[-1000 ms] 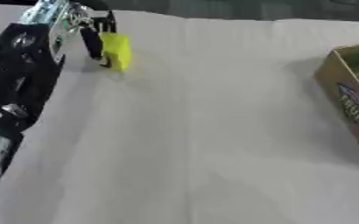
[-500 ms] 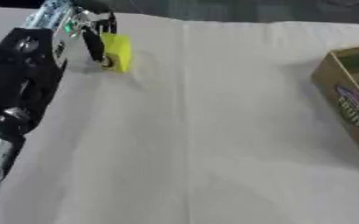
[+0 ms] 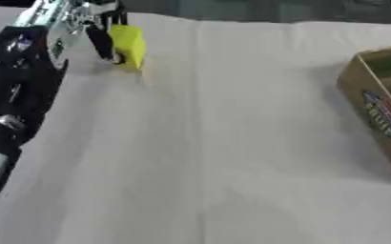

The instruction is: Pick up the objects with one hand, pass them to the other hand, and then place them into the box on the other side of the table.

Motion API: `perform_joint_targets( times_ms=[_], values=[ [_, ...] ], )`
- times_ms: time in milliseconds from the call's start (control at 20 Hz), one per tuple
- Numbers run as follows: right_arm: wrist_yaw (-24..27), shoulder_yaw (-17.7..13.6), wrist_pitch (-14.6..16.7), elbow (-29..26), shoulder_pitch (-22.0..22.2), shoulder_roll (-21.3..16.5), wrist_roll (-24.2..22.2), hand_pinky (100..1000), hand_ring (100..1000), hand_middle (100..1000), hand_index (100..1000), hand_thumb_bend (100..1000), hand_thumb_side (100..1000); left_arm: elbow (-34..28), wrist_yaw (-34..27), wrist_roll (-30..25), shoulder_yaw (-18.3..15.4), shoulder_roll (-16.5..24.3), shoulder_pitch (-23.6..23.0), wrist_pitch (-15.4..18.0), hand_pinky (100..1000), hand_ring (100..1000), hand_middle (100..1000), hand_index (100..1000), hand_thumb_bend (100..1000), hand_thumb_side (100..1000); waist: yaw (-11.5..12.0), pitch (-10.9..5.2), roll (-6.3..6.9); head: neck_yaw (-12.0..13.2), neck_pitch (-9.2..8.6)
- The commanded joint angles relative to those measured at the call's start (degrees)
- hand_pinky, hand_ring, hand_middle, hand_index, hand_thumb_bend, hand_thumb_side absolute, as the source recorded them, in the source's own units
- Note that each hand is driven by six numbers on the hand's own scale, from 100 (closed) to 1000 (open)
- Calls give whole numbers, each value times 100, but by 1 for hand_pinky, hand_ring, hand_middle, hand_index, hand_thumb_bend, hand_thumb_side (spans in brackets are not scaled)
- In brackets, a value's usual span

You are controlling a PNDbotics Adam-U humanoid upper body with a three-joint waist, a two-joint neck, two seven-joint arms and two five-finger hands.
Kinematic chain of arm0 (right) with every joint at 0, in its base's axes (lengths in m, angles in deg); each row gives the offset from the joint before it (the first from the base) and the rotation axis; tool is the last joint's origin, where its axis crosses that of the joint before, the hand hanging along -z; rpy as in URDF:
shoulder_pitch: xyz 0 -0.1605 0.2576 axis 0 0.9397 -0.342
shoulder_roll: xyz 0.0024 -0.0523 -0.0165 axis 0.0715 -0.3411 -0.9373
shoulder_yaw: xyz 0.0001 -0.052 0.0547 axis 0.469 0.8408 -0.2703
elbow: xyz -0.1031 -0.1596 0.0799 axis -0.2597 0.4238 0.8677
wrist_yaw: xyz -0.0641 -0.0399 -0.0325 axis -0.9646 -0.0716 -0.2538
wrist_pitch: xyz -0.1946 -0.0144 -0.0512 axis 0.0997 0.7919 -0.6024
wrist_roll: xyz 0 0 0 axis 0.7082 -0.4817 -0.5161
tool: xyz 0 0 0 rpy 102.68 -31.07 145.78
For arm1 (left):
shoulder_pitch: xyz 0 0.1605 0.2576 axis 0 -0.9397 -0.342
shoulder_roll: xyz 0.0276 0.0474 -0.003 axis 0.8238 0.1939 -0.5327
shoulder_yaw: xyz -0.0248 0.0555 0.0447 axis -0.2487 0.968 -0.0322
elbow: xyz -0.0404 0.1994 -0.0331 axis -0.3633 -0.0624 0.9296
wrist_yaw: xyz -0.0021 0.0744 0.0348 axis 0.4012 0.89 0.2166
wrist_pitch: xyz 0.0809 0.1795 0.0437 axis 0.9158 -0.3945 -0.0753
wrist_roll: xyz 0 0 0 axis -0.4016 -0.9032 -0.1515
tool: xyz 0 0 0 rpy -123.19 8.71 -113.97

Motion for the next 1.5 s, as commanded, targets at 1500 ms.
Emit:
perform_joint_targets(
  times_ms=[1500],
  values=[
    [380, -183, 90, -128, 382, -552, 135, 1000, 846, 867, 910, 100, 472, -3660, -4443, 266, 976, 1361, -1799, -1098, 652, 585, 479, 554, 100, 100, 296, -794, 20, -281, -49]
  ],
)
